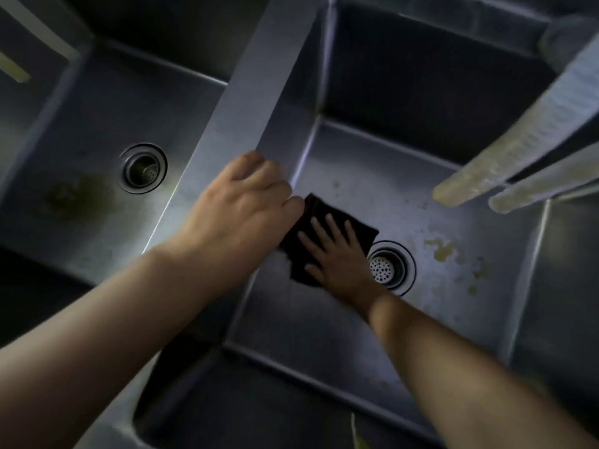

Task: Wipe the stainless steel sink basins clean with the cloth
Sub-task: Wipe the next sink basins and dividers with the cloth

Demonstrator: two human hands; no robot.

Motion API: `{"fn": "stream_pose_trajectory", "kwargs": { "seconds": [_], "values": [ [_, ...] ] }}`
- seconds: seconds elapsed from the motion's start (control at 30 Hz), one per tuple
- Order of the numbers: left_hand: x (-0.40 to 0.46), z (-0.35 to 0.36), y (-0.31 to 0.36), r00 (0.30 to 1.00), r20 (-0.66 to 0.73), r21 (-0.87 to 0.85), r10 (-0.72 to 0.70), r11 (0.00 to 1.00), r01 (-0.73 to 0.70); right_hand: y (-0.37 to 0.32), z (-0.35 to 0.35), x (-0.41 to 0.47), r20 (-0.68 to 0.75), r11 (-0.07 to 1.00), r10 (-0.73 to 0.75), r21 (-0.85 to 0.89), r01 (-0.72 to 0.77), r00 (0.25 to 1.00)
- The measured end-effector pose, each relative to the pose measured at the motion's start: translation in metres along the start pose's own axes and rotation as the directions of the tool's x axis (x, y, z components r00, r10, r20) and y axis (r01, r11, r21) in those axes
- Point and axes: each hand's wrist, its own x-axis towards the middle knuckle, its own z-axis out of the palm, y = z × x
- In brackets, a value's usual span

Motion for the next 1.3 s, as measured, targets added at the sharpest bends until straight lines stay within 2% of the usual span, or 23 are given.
{"fn": "stream_pose_trajectory", "kwargs": {
  "seconds": [0.13, 0.23, 0.37, 0.47, 0.63, 0.73, 0.8, 0.93, 1.07, 1.2, 1.3],
  "values": [
    [0.017, 0.009, -0.034, 1.000, -0.008, 0.021, 0.024, 1.000, -0.023, 0.063, -0.018, 0.048, -0.127, 0.980, 0.195, -0.013, -0.198, 0.973],
    [0.021, 0.018, -0.043, 0.999, -0.027, -0.117, -0.040, 0.992, 0.037, 0.101, -0.032, 0.068, -0.111, 0.936, 0.346, -0.017, -0.350, 0.932],
    [0.021, 0.019, -0.045, 0.996, -0.052, -0.225, -0.077, 0.972, 0.063, 0.090, -0.029, 0.070, -0.104, 0.897, 0.436, -0.029, -0.441, 0.894],
    [0.021, 0.019, -0.046, 0.995, -0.072, -0.230, -0.068, 0.972, 0.049, 0.041, -0.013, 0.049, -0.149, 0.927, 0.368, -0.014, -0.374, 0.918],
    [0.021, 0.016, -0.046, 0.990, -0.124, -0.273, -0.062, 0.962, 0.026, -0.057, 0.022, -0.023, -0.118, 0.998, 0.027, -0.048, -0.033, 0.993],
    [0.021, 0.017, -0.046, 0.992, -0.106, -0.265, -0.064, 0.964, 0.033, -0.107, 0.033, -0.056, -0.042, 0.984, -0.176, -0.004, 0.176, 0.984],
    [0.022, 0.018, -0.045, 0.993, -0.094, -0.260, -0.068, 0.965, 0.042, -0.120, 0.035, -0.055, -0.032, 0.970, -0.240, 0.017, 0.241, 0.970],
    [0.023, 0.018, -0.046, 0.994, -0.093, -0.246, -0.054, 0.969, 0.030, -0.099, 0.033, -0.020, -0.050, 0.967, -0.248, 0.036, 0.250, 0.967],
    [0.023, 0.020, -0.046, 0.996, -0.066, -0.239, -0.052, 0.970, 0.035, -0.067, 0.023, 0.014, -0.141, 0.985, -0.165, 0.034, 0.172, 0.976],
    [0.025, 0.020, -0.046, 0.997, -0.037, -0.218, -0.063, 0.975, 0.053, -0.031, 0.008, 0.046, -0.186, 0.994, -0.103, 0.022, 0.109, 0.977],
    [0.026, 0.020, -0.046, 0.997, -0.049, -0.230, -0.066, 0.972, 0.053, -0.004, -0.007, 0.071, -0.206, 0.999, -0.001, 0.039, 0.009, 0.979]
  ]
}}
